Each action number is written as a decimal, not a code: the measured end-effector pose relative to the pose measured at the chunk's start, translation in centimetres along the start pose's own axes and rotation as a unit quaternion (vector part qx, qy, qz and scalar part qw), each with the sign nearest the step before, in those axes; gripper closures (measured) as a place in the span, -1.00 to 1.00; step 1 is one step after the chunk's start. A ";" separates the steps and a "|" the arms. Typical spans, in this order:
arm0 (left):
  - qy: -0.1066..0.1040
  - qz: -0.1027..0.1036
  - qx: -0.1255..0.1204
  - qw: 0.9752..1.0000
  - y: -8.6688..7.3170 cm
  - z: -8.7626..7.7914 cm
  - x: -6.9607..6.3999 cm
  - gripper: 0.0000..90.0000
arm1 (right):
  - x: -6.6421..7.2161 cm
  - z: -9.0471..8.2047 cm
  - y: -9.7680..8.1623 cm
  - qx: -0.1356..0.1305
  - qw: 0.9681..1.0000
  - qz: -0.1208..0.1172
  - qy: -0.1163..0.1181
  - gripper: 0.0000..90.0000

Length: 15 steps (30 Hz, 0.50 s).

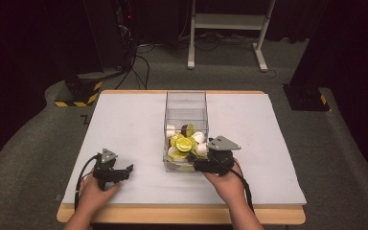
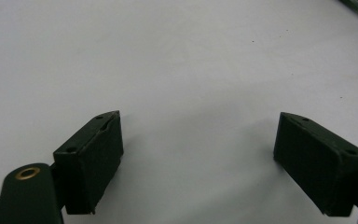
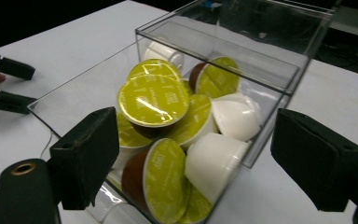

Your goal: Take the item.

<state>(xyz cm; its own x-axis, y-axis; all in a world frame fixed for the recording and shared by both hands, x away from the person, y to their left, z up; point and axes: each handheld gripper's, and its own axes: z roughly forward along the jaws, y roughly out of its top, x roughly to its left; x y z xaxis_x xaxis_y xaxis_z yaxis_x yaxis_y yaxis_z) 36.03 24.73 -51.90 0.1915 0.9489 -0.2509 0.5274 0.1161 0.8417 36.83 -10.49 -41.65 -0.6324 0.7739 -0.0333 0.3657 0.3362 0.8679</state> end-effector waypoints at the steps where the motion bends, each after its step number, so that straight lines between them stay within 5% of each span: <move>1: 0.000 -0.002 -0.002 1.000 0.0 0.0 0.0 -0.65 | 0.3 0.3 0.1 0.005 1.000 -0.006 0.005 -0.60; 15: 0.000 -0.001 -0.001 1.000 0.0 0.0 0.0 -0.65 | 1.3 2.4 0.7 0.019 1.000 -0.015 0.016 -0.57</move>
<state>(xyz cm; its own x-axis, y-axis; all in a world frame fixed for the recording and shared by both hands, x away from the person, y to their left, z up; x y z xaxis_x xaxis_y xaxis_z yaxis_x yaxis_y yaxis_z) 36.05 24.72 -51.91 0.1902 0.9490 -0.2515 0.5255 0.1180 0.8426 37.89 -7.98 -42.25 -0.6643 0.7462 -0.0432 0.3717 0.3799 0.8471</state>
